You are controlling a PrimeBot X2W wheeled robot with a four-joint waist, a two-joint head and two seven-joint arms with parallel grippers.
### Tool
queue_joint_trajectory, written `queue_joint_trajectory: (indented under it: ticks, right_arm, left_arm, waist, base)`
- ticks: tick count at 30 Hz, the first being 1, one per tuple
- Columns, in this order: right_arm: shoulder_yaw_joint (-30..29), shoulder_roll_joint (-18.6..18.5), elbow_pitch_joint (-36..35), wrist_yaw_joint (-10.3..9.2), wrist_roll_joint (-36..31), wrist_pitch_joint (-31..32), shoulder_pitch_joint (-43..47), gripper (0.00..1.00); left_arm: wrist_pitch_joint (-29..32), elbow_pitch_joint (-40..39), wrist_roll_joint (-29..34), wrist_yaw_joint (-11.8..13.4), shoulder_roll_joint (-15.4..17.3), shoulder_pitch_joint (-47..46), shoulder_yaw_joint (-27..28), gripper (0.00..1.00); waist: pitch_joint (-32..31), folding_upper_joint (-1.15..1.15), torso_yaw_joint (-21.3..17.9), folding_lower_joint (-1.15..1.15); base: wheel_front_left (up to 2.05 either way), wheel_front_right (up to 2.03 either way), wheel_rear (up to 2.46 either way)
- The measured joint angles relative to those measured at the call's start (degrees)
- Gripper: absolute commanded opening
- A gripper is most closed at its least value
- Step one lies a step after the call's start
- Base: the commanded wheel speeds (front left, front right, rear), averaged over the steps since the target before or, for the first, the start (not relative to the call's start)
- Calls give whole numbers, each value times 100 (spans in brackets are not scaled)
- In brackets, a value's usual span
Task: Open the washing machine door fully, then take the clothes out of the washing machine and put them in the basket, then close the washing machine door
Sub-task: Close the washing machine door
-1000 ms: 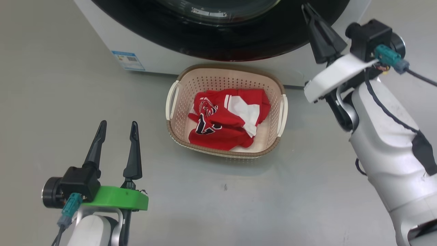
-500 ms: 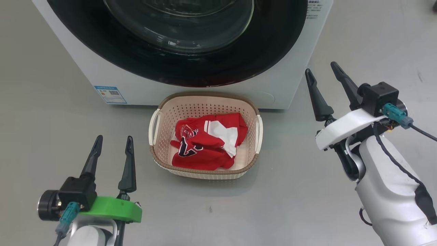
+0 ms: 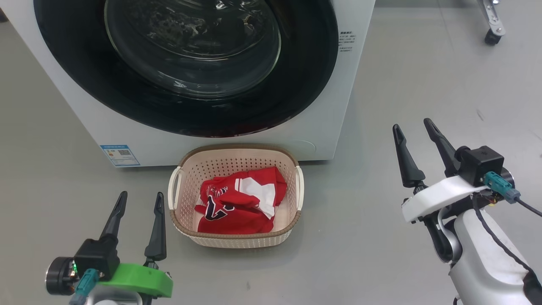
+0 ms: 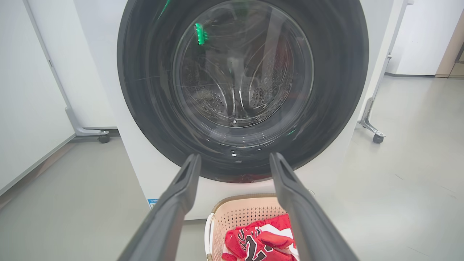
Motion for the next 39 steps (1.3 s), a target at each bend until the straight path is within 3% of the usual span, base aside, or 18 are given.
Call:
queue_joint_trajectory:
  ticks: [15, 39]
  right_arm:
    - [-174, -89, -497, -242, -70, 0, 1020, 100]
    - [-180, -78, -1141, -409, -79, 1, 1899, 100]
  left_arm:
    - [0, -13, 0, 1, 22, 234, 14, 100]
    - [26, -216, 0, 30, 38, 528, 21, 100]
  waist:
    - [-368, 0, -270, 0]
    - [-629, 0, -334, 0]
  base:
    - [0, 0, 0]
    - [0, 0, 0]
